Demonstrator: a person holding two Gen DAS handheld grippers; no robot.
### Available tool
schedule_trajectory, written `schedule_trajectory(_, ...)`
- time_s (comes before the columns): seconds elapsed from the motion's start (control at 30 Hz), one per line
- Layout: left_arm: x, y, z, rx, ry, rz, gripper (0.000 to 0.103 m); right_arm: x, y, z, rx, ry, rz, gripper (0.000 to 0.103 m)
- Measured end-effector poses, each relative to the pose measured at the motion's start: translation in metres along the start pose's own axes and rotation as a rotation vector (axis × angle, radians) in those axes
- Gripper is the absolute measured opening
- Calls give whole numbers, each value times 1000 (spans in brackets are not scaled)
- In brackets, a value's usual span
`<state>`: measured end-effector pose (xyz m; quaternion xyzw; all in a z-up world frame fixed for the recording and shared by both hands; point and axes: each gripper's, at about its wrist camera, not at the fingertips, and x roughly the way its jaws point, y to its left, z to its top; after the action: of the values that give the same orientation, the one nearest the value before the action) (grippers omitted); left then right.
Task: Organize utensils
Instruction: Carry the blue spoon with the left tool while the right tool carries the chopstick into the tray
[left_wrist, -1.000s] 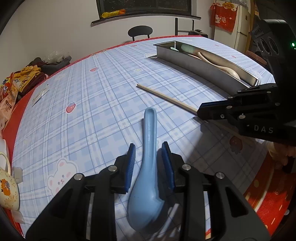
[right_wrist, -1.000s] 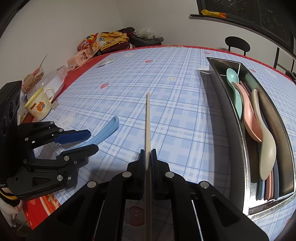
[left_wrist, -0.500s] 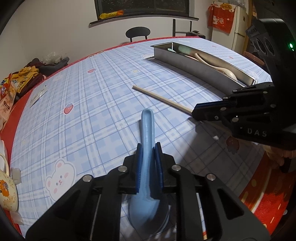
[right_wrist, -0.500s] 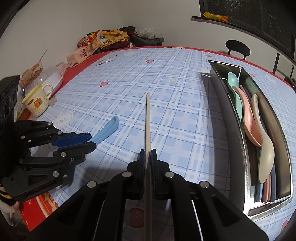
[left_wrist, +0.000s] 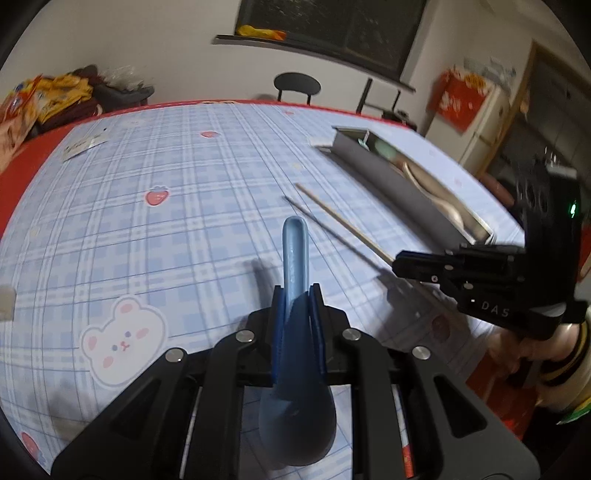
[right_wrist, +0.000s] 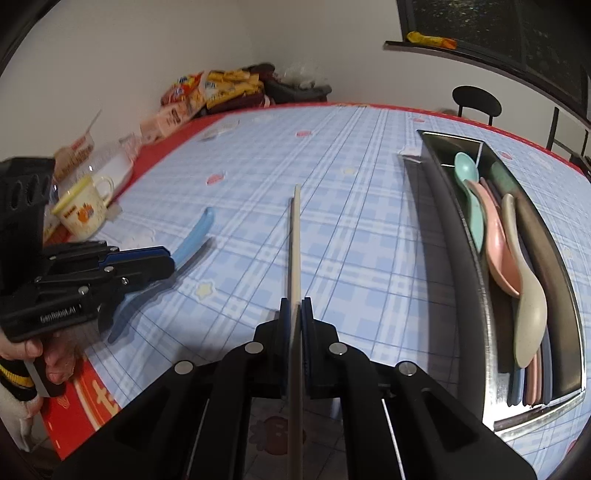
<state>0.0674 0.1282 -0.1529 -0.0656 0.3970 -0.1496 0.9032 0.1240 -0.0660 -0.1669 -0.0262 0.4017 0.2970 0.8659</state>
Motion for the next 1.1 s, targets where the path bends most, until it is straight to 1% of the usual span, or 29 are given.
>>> schedule_trajectory(0.07, -8, 6, 0, -43, -16, -23, 17, -5, -5, -1, 24, -21, 11, 6)
schedule_trajectory(0.23, -31, 3, 5, -74, -69, -60, 17, -15, -10, -1, 53, -56, 41, 6)
schedule_trajectory(0.4, -39, -11, 14, -83, -92, -72, 17, -30, -17, -1, 85, -96, 77, 6)
schedule_trajectory(0.53, -37, -25, 24, -105, -115, -77, 17, -46, -31, -1, 116, -137, 95, 6)
schedule_trajectory(0.7, -24, -47, 39, -140, -132, -90, 17, -66, -61, 3, 157, -195, 93, 6)
schedule_trajectory(0.8, -9, -64, 50, -166, -135, -104, 17, -76, -92, 7, 196, -228, 76, 6)
schedule_trajectory(0.93, 15, -90, 66, -199, -142, -139, 17, -82, -125, 14, 232, -253, 58, 6)
schedule_trajectory(1.03, 35, -106, 79, -242, -136, -168, 17, -83, -145, 20, 248, -278, 48, 6)
schedule_trajectory(1.1, 46, -115, 86, -262, -139, -169, 17, -81, -158, 24, 263, -290, 46, 6)
